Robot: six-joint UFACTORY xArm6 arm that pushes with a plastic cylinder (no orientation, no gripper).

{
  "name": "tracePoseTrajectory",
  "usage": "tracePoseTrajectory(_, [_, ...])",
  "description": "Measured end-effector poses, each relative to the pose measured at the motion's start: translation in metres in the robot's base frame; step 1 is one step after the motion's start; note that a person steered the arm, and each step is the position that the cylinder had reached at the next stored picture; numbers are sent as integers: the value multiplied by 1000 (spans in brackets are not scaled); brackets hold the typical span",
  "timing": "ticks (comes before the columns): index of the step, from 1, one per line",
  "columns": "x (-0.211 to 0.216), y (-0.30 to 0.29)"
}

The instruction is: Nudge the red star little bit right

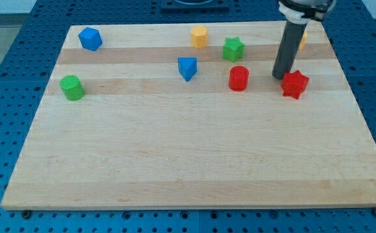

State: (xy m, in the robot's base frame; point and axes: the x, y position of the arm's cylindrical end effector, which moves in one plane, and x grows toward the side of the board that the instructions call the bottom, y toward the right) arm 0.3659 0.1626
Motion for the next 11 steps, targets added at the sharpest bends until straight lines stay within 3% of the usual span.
tracePoseTrajectory(4, [28,-14])
tracePoseTrajectory(7, [29,22])
tracePoseTrajectory(11, [46,24])
